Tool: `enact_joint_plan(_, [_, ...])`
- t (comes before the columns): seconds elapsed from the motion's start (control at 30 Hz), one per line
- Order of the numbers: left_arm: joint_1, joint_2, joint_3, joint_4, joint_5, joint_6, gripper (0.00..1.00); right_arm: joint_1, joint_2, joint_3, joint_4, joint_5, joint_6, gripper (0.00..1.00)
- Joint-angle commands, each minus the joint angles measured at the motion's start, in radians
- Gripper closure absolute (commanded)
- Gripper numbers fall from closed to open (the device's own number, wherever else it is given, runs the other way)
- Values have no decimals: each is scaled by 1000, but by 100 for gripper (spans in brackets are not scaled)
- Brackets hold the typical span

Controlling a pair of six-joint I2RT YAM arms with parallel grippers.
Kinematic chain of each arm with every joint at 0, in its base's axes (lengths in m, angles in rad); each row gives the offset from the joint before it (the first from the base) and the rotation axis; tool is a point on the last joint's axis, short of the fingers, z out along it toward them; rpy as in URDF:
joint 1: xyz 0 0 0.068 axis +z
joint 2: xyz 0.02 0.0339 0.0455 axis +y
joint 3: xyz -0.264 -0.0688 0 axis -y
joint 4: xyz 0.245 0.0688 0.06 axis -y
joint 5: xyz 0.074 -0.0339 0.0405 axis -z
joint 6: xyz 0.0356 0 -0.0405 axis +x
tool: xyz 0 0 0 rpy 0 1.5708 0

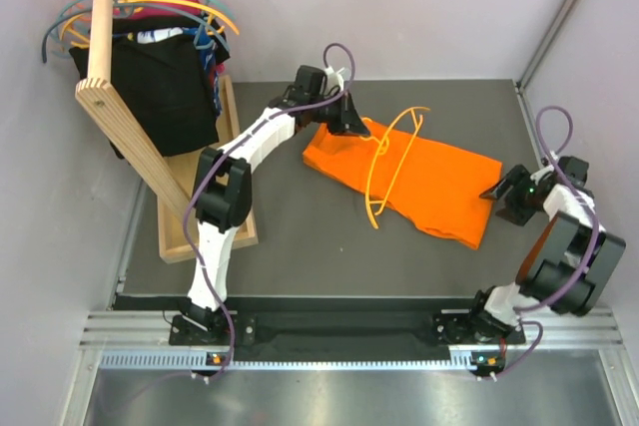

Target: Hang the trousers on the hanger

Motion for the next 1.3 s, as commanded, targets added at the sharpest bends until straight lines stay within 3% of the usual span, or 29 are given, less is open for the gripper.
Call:
enact_joint_plan(0.0, [2,26,20,30,53,11,100,-59,78,-49,156,-130,-17,35])
enact_joint_plan(0.07, [7,55,51,-21,45,48,100,-74,123,-55,194,-143,-24,42])
enact_joint_plan(0.33, [18,75,60,-52,56,68,100,-94,247,-28,214,-189,-35,44])
enact_joint_plan(0.63, [18,79,48,-59,54,65,100,-96,270,-18,225,-190,-30,59])
enact_joint_plan(0.8, [18,92,60,-61,62,53,100,-96,281,-14,228,-201,-26,85])
enact_joint_plan(0.83, [16,93,60,-59,61,48,100,-96,275,-12,229,-198,-16,99])
enact_joint_plan(1.07, [13,76,43,-26,73,16,100,-61,120,8,248,-238,95,100])
enact_joint_plan(1.2, [12,79,31,-4,39,-7,100,50,22,47,268,-223,233,100])
enact_joint_plan(1.27, [12,87,38,-6,45,-13,100,171,10,92,272,-226,267,100])
